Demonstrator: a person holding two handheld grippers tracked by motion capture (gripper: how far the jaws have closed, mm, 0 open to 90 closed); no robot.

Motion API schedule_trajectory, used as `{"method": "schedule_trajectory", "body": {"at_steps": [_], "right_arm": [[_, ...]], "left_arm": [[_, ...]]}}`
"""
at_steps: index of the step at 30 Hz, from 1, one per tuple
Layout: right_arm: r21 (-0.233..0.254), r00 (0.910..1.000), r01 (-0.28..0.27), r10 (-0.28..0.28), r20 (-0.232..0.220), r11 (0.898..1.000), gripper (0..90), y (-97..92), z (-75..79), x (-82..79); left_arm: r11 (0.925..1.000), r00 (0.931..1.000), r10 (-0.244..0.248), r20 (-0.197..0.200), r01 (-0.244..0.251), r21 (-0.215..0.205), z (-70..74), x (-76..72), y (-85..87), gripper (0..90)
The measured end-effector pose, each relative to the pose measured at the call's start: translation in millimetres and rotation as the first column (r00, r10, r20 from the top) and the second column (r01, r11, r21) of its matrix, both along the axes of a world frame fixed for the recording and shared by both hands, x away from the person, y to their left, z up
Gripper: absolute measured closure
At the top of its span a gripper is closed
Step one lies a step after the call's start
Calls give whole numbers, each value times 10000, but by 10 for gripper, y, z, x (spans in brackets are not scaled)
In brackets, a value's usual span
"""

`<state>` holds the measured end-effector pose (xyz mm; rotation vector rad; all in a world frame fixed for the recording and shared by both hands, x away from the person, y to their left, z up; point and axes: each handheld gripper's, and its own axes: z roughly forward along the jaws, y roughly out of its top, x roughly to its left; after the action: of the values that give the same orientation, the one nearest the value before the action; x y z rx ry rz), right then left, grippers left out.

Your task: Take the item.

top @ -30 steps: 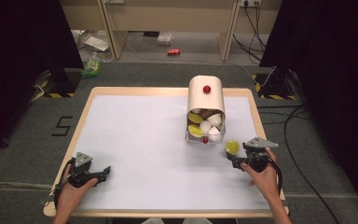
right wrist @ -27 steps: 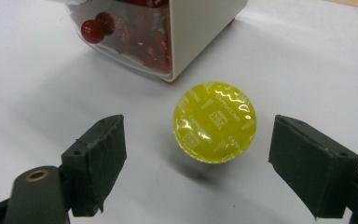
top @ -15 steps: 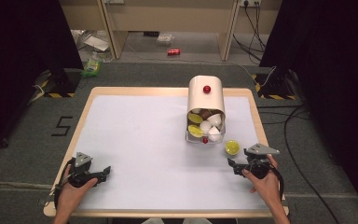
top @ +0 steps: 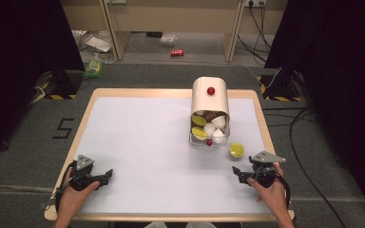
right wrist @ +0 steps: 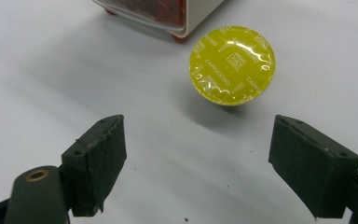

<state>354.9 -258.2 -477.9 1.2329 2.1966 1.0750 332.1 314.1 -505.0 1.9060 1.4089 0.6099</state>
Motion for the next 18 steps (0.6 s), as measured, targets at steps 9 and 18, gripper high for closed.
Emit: {"method": "schedule_trajectory", "body": {"at_steps": [9, 18], "right_arm": [[-34, 9999, -86, 86, -113, 10000, 193, 1, -31, -90], [-155, 9998, -126, 123, -167, 9998, 195, -25, -71, -203]], "left_arm": [[10000, 10000, 0, 1, 0, 1, 0, 0, -1, 137], [10000, 10000, -2, 5, 2, 4, 0, 0, -1, 137]]}}
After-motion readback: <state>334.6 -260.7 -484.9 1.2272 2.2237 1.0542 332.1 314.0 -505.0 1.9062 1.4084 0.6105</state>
